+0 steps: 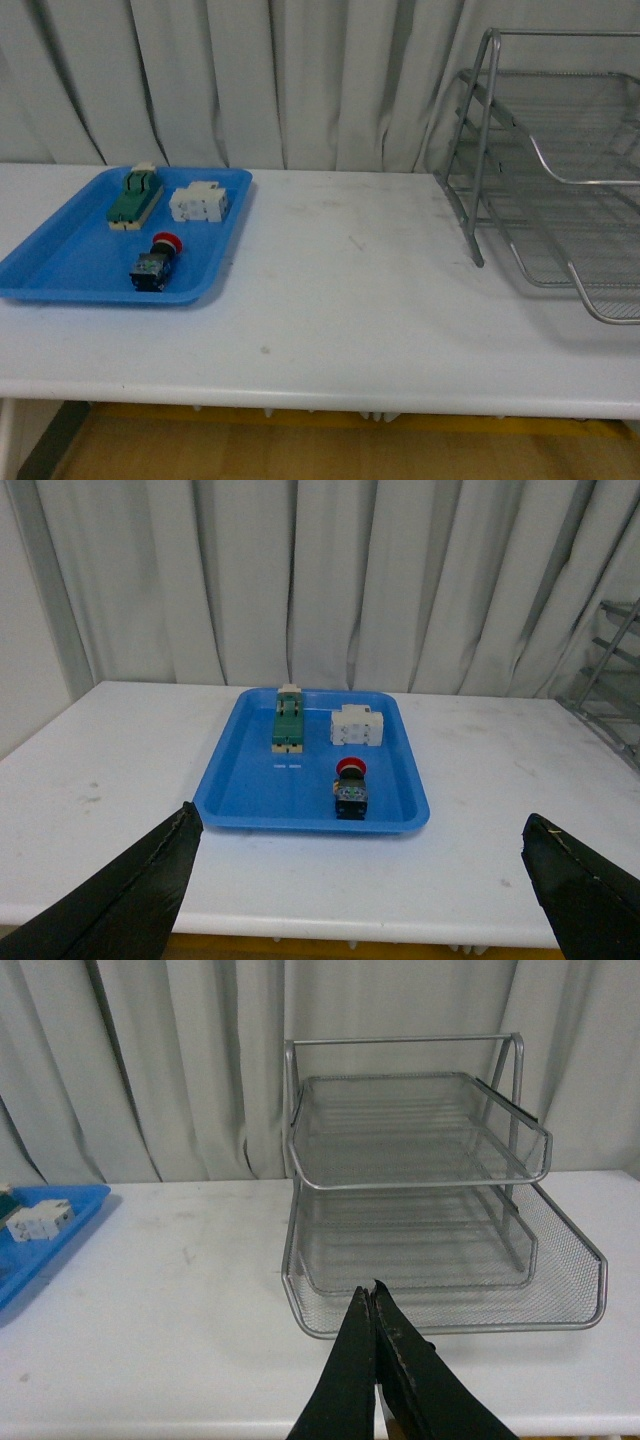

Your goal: Place button on rack with both arms

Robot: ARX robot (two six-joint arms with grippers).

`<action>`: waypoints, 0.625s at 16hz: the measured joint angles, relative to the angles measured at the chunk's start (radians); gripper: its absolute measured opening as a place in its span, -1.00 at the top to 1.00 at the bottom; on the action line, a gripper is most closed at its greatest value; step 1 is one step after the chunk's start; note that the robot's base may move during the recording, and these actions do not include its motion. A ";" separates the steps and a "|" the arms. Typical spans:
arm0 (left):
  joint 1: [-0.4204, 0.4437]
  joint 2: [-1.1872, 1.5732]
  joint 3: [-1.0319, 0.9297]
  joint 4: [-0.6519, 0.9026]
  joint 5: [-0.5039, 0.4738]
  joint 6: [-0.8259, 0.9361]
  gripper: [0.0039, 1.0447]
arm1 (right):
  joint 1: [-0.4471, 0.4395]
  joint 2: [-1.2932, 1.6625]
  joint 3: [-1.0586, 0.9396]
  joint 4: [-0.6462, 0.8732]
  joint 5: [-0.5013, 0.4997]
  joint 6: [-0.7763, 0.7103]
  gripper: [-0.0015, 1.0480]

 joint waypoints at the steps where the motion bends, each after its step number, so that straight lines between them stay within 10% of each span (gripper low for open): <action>1: 0.000 0.000 0.000 0.000 0.000 0.000 -0.88 | 0.000 -0.013 0.000 -0.014 0.000 0.000 0.97; 10: 0.000 0.000 0.000 0.000 0.000 0.000 -0.88 | 0.000 -0.229 0.000 -0.237 0.000 0.000 0.97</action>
